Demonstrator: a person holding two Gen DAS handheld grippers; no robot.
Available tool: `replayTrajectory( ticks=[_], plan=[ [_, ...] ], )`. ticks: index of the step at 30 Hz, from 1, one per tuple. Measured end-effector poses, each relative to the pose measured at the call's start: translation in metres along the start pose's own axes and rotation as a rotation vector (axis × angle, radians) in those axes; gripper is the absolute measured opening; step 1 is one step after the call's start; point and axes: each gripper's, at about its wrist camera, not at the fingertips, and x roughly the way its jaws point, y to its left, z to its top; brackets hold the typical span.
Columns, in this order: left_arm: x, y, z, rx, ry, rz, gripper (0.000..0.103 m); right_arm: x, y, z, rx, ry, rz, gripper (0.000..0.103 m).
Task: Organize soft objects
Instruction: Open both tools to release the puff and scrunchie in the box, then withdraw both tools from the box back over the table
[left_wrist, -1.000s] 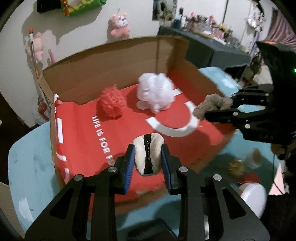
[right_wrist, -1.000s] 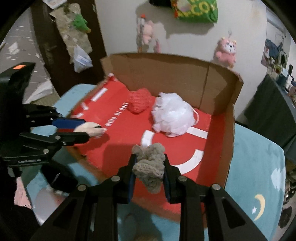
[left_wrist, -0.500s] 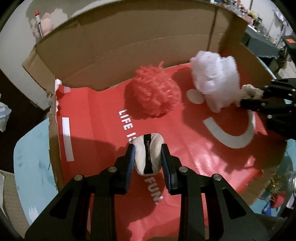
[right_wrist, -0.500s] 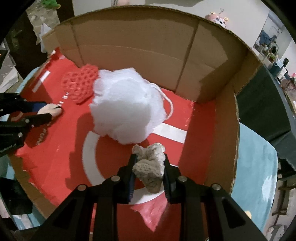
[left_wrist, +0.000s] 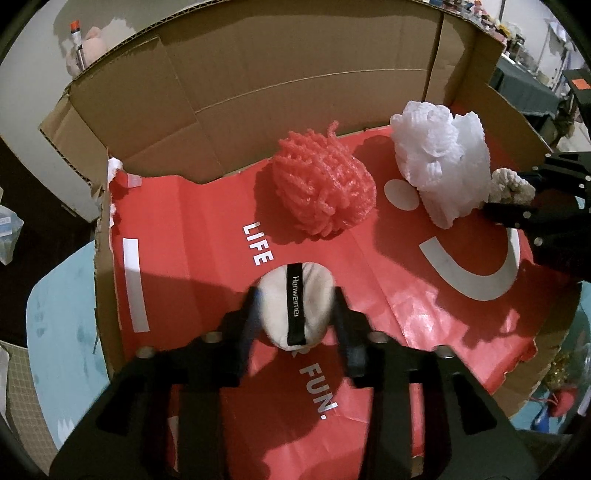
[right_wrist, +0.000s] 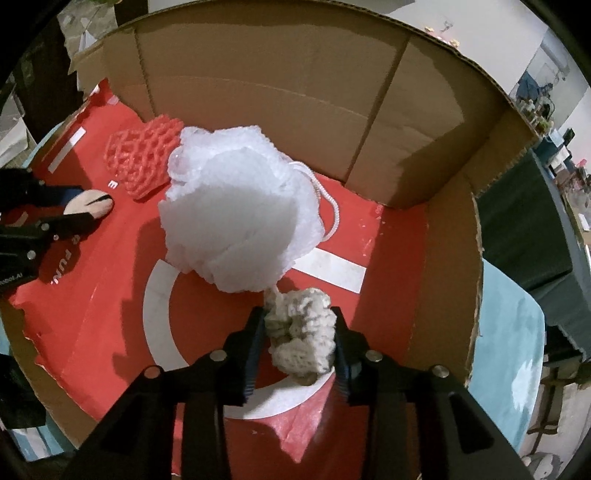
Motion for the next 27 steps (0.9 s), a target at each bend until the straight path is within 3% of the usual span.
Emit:
replayTrajectory(
  ticks=[13,16,22,27],
  plan=[
    [-0.015,0.009,-0.004,-0.032,-0.037,-0.009,0.058,-0.012,0.009,-0.003,-0.021,-0.034,-0.003,0.055],
    [-0.028,0.006,-0.008,-0.043,-0.059,-0.017,0.062,-0.025,0.01,-0.004,-0.016,-0.06,-0.01,0.066],
    [-0.074,-0.004,-0.021,-0.061,-0.156,-0.039,0.069,-0.062,0.01,-0.011,0.002,-0.121,-0.02,0.067],
    [-0.127,-0.023,-0.044,-0.049,-0.277,-0.064,0.075,-0.109,0.014,-0.032,0.012,-0.222,-0.017,0.075]
  ],
)
